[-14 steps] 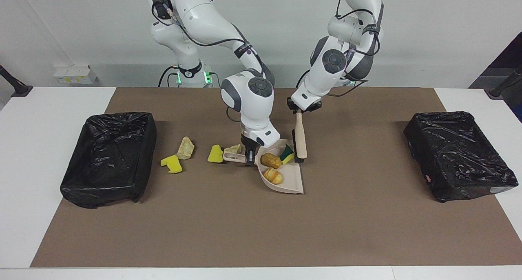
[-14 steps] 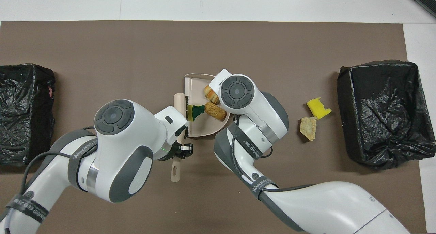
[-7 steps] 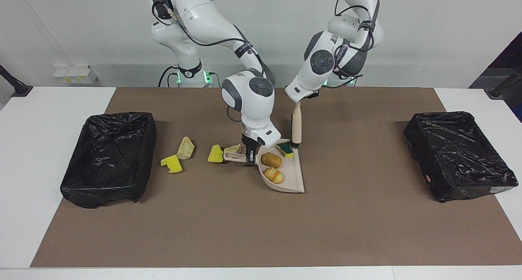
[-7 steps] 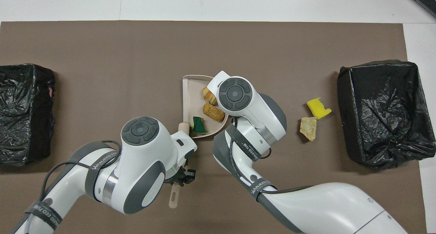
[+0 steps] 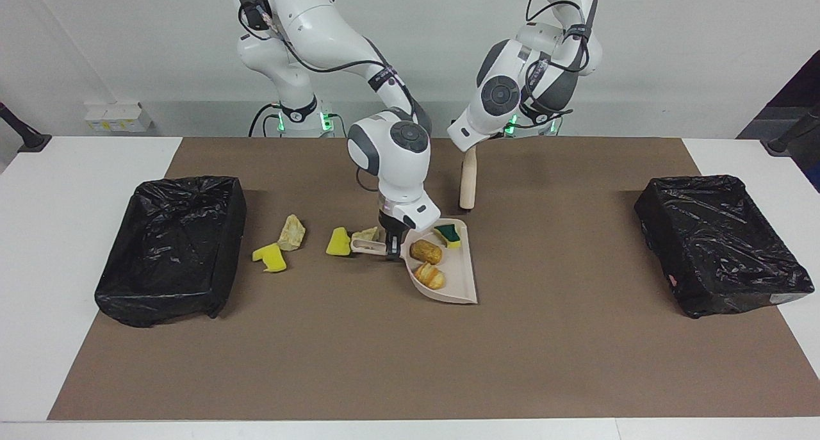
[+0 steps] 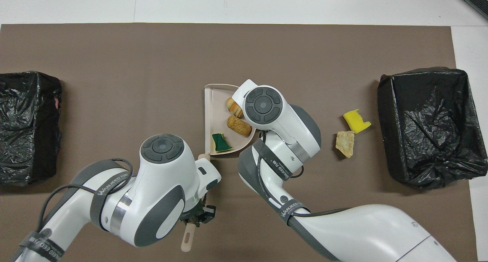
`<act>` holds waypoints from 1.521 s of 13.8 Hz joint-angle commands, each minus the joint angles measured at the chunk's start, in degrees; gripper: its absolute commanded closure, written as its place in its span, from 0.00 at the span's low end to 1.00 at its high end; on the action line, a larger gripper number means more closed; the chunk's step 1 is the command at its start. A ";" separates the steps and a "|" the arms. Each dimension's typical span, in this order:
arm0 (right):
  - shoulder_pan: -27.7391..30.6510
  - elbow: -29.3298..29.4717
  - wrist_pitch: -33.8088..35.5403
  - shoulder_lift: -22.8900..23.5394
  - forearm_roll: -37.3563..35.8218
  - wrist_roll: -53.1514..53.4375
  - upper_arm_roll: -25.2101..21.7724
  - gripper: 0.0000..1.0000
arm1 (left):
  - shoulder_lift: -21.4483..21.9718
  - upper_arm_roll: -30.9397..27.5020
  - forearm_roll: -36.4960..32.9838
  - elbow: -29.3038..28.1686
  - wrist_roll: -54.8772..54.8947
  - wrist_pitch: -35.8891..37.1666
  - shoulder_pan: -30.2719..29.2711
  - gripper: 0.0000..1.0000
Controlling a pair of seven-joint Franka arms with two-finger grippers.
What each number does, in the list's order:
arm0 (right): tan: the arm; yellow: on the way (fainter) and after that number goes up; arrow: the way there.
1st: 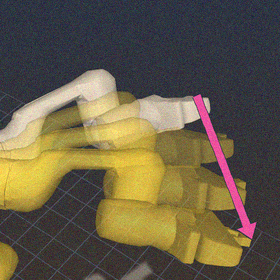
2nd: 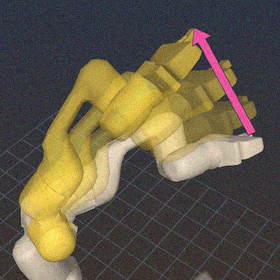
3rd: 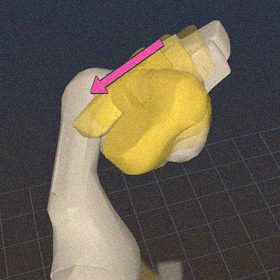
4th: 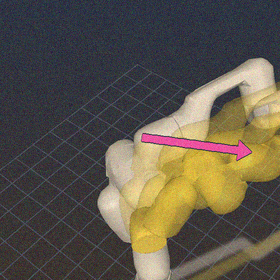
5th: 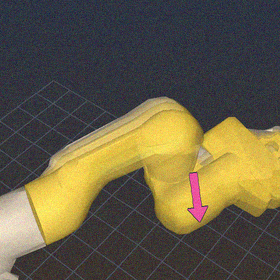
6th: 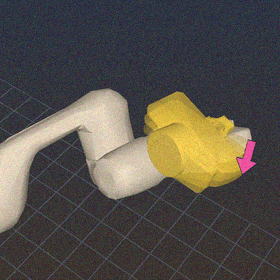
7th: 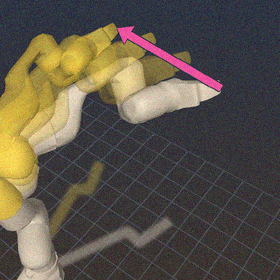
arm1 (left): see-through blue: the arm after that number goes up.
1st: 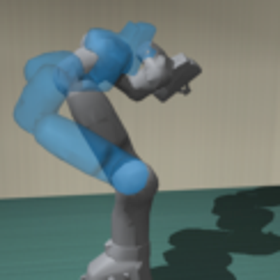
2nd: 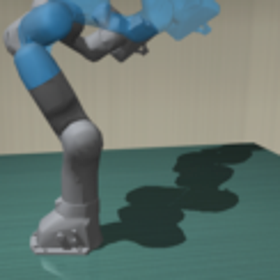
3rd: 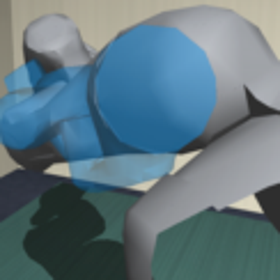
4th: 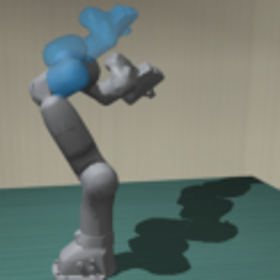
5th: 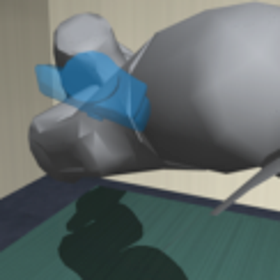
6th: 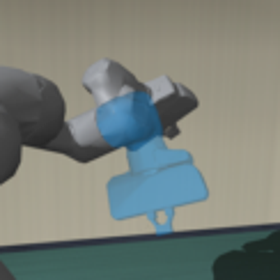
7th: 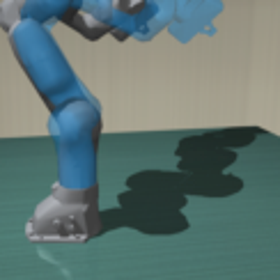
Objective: Sweep and dump trash in bin
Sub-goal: 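Carry the dustpan to the far bin and tip it with the right gripper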
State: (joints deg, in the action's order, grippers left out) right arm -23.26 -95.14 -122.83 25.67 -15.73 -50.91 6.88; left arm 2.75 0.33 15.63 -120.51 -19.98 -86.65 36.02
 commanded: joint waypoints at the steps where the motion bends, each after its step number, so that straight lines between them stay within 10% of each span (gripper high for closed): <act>1: 3.13 -5.92 -0.92 -7.46 4.19 -0.67 0.50 1.00 | 2.95 -1.38 -1.13 2.82 0.64 2.89 -0.33 1.00; 11: 23.68 -9.54 10.67 -21.71 14.06 -30.45 0.41 1.00 | 11.14 4.22 -1.30 -7.70 -18.95 -16.42 -0.60 1.00; 21: 47.77 -8.39 11.13 -22.86 9.61 -54.29 -0.38 1.00 | 10.35 6.52 -1.30 -19.85 -15.96 -31.03 4.06 1.00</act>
State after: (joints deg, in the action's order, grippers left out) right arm 22.73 -102.85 -110.75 4.13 -3.61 -104.08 5.86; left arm 10.80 7.56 14.98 -137.79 -35.86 -115.22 38.76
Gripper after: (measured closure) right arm 0.687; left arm 0.744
